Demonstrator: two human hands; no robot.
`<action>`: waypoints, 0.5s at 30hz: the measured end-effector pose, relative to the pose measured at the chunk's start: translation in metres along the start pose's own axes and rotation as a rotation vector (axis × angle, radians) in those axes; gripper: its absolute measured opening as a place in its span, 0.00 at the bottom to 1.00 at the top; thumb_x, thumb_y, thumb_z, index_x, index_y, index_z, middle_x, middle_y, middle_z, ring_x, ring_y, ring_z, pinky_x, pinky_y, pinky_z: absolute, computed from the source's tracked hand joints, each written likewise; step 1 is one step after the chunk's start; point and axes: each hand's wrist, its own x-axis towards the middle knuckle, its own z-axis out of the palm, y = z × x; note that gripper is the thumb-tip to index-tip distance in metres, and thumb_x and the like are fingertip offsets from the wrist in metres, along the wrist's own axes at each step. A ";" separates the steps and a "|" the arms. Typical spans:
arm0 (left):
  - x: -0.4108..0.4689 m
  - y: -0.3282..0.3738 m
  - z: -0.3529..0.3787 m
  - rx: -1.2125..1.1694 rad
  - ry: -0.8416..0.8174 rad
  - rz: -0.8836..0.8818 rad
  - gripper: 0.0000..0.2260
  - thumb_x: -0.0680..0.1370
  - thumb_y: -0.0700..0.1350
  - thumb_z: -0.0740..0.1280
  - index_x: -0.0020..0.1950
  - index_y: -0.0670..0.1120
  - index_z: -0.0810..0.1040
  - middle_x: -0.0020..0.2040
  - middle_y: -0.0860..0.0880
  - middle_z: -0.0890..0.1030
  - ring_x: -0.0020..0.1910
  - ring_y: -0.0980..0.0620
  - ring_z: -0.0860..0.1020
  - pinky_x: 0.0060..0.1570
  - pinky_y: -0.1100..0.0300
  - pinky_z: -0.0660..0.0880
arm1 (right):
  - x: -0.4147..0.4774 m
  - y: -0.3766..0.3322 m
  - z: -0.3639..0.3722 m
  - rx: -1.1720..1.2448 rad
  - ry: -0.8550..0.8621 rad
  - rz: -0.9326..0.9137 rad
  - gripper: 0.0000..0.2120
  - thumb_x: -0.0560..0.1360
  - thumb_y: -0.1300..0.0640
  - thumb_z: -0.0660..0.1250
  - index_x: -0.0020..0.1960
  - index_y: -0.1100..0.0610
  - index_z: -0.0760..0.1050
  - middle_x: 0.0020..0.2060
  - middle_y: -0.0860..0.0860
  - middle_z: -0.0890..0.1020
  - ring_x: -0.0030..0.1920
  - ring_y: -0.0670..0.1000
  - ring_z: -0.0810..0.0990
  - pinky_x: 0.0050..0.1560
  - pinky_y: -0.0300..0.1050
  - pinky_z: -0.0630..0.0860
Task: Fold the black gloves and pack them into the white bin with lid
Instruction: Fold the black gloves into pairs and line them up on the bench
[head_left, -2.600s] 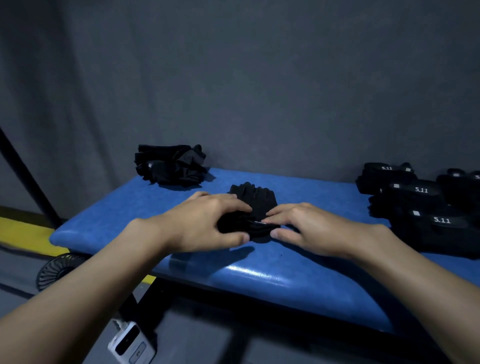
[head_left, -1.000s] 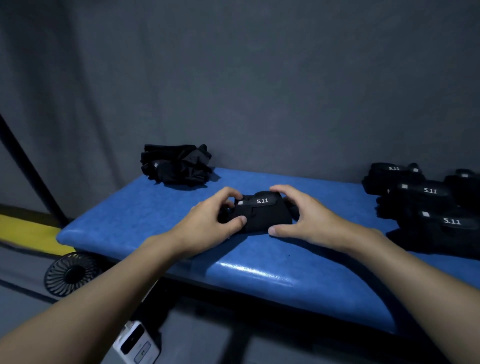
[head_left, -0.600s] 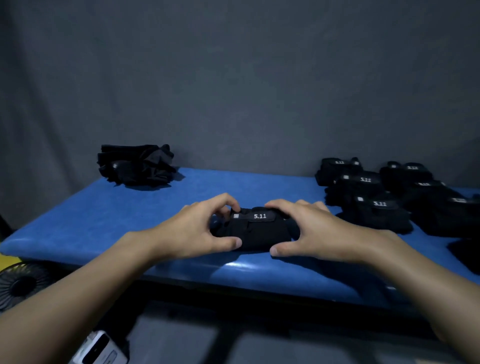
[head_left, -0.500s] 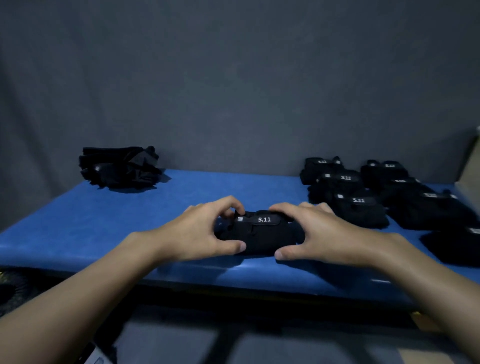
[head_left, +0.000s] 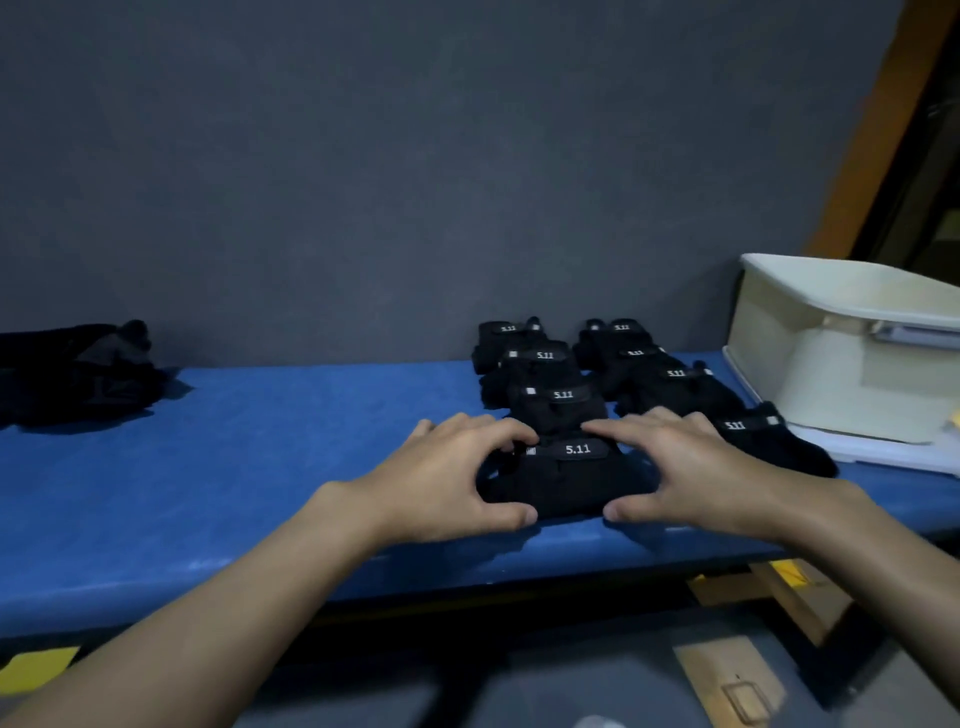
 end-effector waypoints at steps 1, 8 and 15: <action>0.005 0.002 0.003 0.017 0.019 0.004 0.28 0.71 0.65 0.70 0.69 0.62 0.67 0.61 0.61 0.73 0.62 0.59 0.69 0.65 0.52 0.64 | 0.000 0.003 -0.001 -0.038 0.033 -0.021 0.41 0.69 0.35 0.71 0.76 0.39 0.56 0.61 0.40 0.71 0.61 0.45 0.63 0.64 0.45 0.59; 0.027 0.007 0.020 0.074 0.139 0.036 0.30 0.71 0.67 0.68 0.71 0.61 0.68 0.62 0.62 0.72 0.62 0.58 0.66 0.63 0.54 0.63 | 0.004 0.020 -0.002 -0.103 0.095 0.014 0.41 0.69 0.35 0.70 0.77 0.40 0.56 0.65 0.40 0.69 0.60 0.45 0.60 0.61 0.46 0.57; 0.034 0.006 0.018 -0.022 0.154 0.061 0.31 0.67 0.69 0.67 0.67 0.61 0.70 0.60 0.63 0.71 0.59 0.59 0.67 0.63 0.53 0.66 | 0.004 0.020 -0.006 -0.092 0.139 -0.003 0.46 0.65 0.32 0.71 0.77 0.41 0.56 0.66 0.39 0.67 0.63 0.46 0.60 0.62 0.45 0.57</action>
